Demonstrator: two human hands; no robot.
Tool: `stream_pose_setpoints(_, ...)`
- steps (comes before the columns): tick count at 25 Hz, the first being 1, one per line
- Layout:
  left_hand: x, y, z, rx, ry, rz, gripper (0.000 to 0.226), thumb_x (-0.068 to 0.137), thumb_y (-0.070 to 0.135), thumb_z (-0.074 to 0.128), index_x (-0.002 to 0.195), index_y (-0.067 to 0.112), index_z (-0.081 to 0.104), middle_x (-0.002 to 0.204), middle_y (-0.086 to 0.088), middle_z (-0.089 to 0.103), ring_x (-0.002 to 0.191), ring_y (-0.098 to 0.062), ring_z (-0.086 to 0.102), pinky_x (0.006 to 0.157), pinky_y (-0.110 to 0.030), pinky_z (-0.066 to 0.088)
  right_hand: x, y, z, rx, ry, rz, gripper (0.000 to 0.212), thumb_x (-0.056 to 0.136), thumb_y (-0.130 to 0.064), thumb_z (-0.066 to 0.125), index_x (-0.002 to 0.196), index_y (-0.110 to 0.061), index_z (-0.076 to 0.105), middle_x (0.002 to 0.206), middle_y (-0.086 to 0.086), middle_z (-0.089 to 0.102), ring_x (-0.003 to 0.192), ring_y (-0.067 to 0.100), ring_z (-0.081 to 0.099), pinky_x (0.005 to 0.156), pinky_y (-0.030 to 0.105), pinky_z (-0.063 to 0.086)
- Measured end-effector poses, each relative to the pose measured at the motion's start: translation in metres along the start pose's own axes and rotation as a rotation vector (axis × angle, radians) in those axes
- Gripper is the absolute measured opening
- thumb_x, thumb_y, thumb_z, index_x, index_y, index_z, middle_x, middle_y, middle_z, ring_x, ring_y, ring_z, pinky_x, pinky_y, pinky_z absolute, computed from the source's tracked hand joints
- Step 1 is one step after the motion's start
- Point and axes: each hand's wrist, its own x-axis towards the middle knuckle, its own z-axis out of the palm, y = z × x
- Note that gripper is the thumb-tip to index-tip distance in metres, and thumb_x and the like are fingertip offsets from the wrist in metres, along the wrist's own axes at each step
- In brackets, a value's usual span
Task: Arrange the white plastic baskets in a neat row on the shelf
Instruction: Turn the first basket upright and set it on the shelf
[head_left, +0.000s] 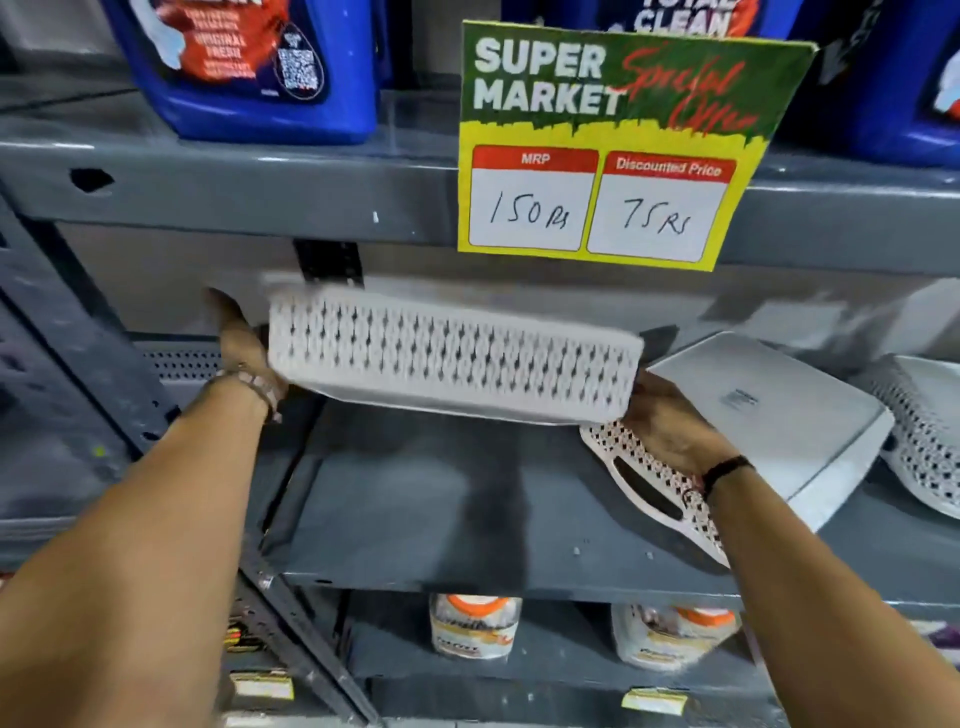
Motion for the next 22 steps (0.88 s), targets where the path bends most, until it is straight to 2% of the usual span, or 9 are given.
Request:
stream_pose_setpoints(2, -0.021, -0.005, 0.008, 0.169, 0.017, -0.056, 0.079, 0.083, 0.070, 0.029, 0.116, 0.002, 0.051, 0.099, -0.022, 0.069, 0.078, -0.023, 0.069, 0.088, -0.037, 0.053, -0.008, 0.012, -0.009, 0.177, 0.113, 0.133, 0.028, 0.088, 0.001, 0.034, 0.095, -0.002, 0.061, 0.072, 0.001, 0.076, 0.075, 0.019, 0.067, 0.067, 0.025, 0.056)
stream_pose_setpoints(4, -0.032, -0.022, 0.011, 0.713, 0.038, -0.031, 0.045, 0.097, 0.034, 0.037, 0.113, -0.005, 0.053, 0.093, -0.028, 0.072, 0.048, -0.007, 0.064, 0.052, -0.016, 0.052, -0.014, 0.028, -0.004, 0.228, 0.204, 0.240, 0.030, 0.091, -0.018, 0.039, 0.086, -0.001, 0.062, 0.079, 0.014, 0.074, 0.076, 0.028, 0.067, 0.075, 0.034, 0.053)
stream_pose_setpoints(6, -0.021, -0.039, 0.001, 1.069, 0.171, -0.012, 0.032, 0.096, 0.010, 0.044, 0.071, 0.000, 0.061, 0.054, -0.013, 0.072, 0.045, -0.013, 0.056, 0.047, -0.022, 0.041, -0.016, 0.041, 0.000, 0.062, 0.262, 0.270, 0.016, 0.085, -0.014, 0.055, 0.077, -0.004, 0.064, 0.093, 0.024, 0.070, 0.088, 0.037, 0.066, 0.082, 0.045, 0.051)
stream_pose_setpoints(8, -0.016, -0.046, -0.011, 1.058, 0.255, -0.065, 0.050, 0.093, 0.004, 0.048, 0.045, 0.011, 0.059, 0.032, 0.007, 0.058, 0.055, -0.018, 0.050, 0.051, -0.021, 0.033, -0.018, 0.047, 0.004, -0.088, 0.319, 0.249, 0.010, 0.078, -0.002, 0.062, 0.068, -0.004, 0.064, 0.103, 0.030, 0.067, 0.096, 0.044, 0.064, 0.090, 0.052, 0.049)
stream_pose_setpoints(10, -0.020, -0.050, -0.011, 1.224, 0.287, -0.098, 0.042, 0.094, 0.006, 0.045, 0.065, -0.005, 0.073, 0.060, -0.010, 0.070, 0.089, -0.033, 0.061, 0.058, -0.024, 0.037, -0.022, 0.050, 0.009, -0.135, 0.309, 0.227, 0.005, 0.079, 0.002, 0.062, 0.077, 0.001, 0.066, 0.105, 0.026, 0.067, 0.090, 0.038, 0.065, 0.089, 0.049, 0.051)
stream_pose_setpoints(12, -0.025, -0.054, -0.010, 1.282, 0.315, -0.113, 0.032, 0.094, 0.006, 0.046, 0.081, -0.013, 0.068, 0.086, -0.029, 0.066, 0.112, -0.037, 0.057, 0.070, -0.032, 0.045, -0.026, 0.051, 0.011, -0.145, 0.290, 0.231, 0.007, 0.081, 0.005, 0.059, 0.083, 0.005, 0.065, 0.101, 0.020, 0.064, 0.076, 0.028, 0.063, 0.078, 0.041, 0.052)
stream_pose_setpoints(16, -0.026, -0.061, -0.012, 1.313, 0.389, -0.124, 0.036, 0.093, 0.017, 0.047, 0.077, -0.012, 0.061, 0.082, -0.025, 0.061, 0.085, -0.035, 0.060, 0.080, -0.040, 0.050, -0.030, 0.049, 0.009, -0.234, 0.235, 0.263, 0.020, 0.083, 0.000, 0.060, 0.065, -0.010, 0.060, 0.099, 0.022, 0.066, 0.080, 0.031, 0.064, 0.087, 0.044, 0.052)
stream_pose_setpoints(19, -0.027, -0.063, 0.017, 1.412, 0.517, 0.040, 0.040, 0.090, 0.012, 0.047, 0.125, -0.009, 0.046, 0.133, -0.029, 0.044, 0.124, -0.042, 0.042, 0.103, -0.048, 0.040, -0.026, 0.026, 0.000, -0.649, 0.226, 0.199, 0.033, 0.084, -0.020, 0.061, 0.053, -0.012, 0.051, 0.066, 0.013, 0.061, 0.063, 0.026, 0.057, 0.066, 0.030, 0.046)
stream_pose_setpoints(22, -0.030, -0.074, 0.087, 1.510, 0.333, 0.316, 0.036, 0.093, 0.012, 0.044, 0.124, -0.004, 0.050, 0.133, -0.030, 0.048, 0.124, -0.042, 0.044, 0.101, -0.044, 0.041, -0.016, -0.019, -0.029, -1.054, 0.312, 0.000, 0.038, 0.090, -0.028, 0.048, 0.057, -0.008, 0.052, 0.072, 0.015, 0.061, 0.073, 0.027, 0.056, 0.065, 0.025, 0.033)
